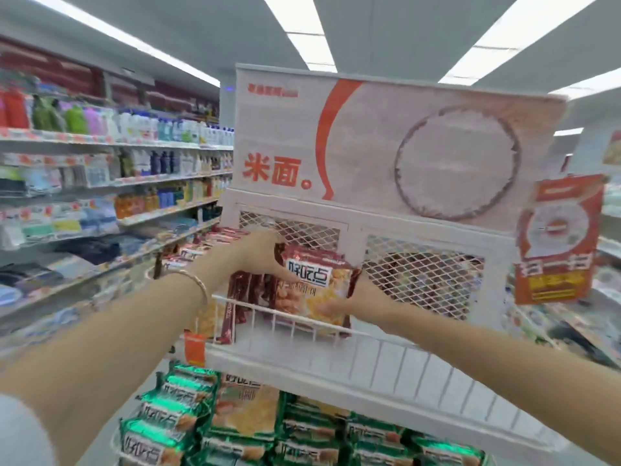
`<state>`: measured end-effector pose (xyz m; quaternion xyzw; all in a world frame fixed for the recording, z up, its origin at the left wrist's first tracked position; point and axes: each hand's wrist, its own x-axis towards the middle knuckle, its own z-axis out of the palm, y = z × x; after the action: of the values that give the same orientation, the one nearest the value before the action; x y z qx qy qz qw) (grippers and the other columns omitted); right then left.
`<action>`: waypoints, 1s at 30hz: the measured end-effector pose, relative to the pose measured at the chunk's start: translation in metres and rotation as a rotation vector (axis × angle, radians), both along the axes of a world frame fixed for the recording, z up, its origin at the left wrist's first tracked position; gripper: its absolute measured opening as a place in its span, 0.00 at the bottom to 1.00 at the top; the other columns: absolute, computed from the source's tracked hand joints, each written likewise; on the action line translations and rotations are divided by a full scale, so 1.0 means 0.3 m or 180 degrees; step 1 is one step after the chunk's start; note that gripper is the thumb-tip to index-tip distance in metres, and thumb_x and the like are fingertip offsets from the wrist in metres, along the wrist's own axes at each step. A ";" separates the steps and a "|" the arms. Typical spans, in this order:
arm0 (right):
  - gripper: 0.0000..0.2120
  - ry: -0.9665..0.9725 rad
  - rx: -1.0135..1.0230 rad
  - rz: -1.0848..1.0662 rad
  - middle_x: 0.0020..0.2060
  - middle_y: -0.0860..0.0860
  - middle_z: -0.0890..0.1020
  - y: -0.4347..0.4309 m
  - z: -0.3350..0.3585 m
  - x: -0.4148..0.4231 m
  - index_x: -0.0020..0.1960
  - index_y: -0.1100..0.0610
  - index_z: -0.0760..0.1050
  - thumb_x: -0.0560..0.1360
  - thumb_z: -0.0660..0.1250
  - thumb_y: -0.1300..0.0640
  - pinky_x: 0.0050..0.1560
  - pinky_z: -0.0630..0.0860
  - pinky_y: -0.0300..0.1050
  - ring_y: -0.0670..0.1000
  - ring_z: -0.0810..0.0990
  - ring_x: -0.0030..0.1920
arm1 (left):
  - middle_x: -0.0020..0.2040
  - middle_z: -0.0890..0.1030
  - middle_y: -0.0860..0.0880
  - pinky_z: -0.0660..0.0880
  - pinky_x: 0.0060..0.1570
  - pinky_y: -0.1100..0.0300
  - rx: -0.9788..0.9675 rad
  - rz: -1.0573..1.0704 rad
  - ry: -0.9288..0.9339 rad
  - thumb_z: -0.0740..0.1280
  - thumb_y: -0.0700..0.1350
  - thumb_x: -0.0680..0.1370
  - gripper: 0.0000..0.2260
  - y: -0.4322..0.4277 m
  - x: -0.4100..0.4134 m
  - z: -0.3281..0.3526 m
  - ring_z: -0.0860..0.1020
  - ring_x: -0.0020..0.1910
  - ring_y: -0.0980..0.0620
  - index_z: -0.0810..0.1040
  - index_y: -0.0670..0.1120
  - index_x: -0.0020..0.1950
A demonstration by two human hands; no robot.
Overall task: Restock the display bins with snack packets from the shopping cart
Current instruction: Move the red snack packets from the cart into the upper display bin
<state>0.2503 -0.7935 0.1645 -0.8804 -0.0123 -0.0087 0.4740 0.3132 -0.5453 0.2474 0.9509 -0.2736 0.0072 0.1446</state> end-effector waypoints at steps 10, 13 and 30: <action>0.60 0.0240 0.0164 0.0293 0.61 0.44 0.81 -0.020 -0.054 0.098 0.74 0.47 0.60 0.49 0.86 0.38 0.68 0.74 0.53 0.48 0.80 0.62 | 0.82 0.43 0.53 0.48 0.77 0.43 0.1208 -0.0146 -0.0381 0.73 0.74 0.60 0.61 -0.031 0.093 -0.052 0.49 0.81 0.50 0.38 0.59 0.81; 0.54 0.0291 0.0590 0.0655 0.58 0.44 0.84 0.034 -0.069 0.130 0.70 0.48 0.68 0.48 0.86 0.41 0.67 0.75 0.54 0.46 0.82 0.59 | 0.82 0.43 0.53 0.46 0.77 0.45 0.1220 -0.0116 -0.0476 0.77 0.67 0.62 0.61 -0.030 0.090 -0.058 0.48 0.81 0.50 0.37 0.59 0.80; 0.36 -0.3514 -0.4885 0.1837 0.81 0.53 0.53 -0.014 -0.059 0.159 0.81 0.43 0.48 0.78 0.50 0.30 0.72 0.49 0.73 0.61 0.51 0.80 | 0.81 0.38 0.55 0.46 0.77 0.43 0.1628 -0.0117 -0.0583 0.78 0.64 0.64 0.61 -0.013 0.129 -0.065 0.43 0.81 0.51 0.34 0.61 0.79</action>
<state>0.2980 -0.7976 0.1469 -0.7846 -0.4481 -0.2919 -0.3137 0.3518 -0.5492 0.2279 0.9468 -0.2956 0.0212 -0.1255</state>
